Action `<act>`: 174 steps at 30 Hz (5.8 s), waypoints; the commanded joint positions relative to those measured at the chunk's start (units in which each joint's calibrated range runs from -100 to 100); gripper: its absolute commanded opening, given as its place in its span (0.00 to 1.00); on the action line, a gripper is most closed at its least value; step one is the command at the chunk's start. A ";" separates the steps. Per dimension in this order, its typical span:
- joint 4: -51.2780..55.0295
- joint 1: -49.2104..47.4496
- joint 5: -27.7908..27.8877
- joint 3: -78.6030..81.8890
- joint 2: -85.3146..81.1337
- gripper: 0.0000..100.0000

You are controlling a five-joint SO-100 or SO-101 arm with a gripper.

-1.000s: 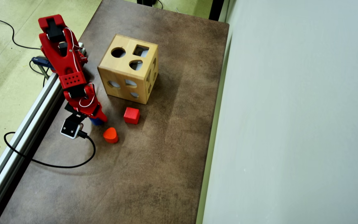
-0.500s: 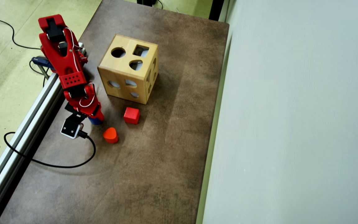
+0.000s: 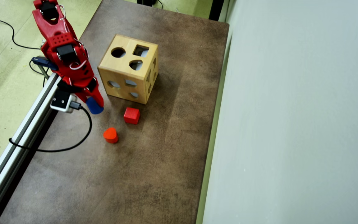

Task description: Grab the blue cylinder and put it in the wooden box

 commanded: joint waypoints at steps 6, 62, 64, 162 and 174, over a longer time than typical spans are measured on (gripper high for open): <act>3.88 -6.46 -4.15 0.53 -15.73 0.02; 16.34 -43.53 -10.06 8.22 -21.85 0.02; 16.34 -43.53 -10.01 9.29 -21.85 0.02; 16.58 -34.17 -10.01 7.50 -65.92 0.04; 17.31 -34.17 -17.00 -3.86 -65.67 0.04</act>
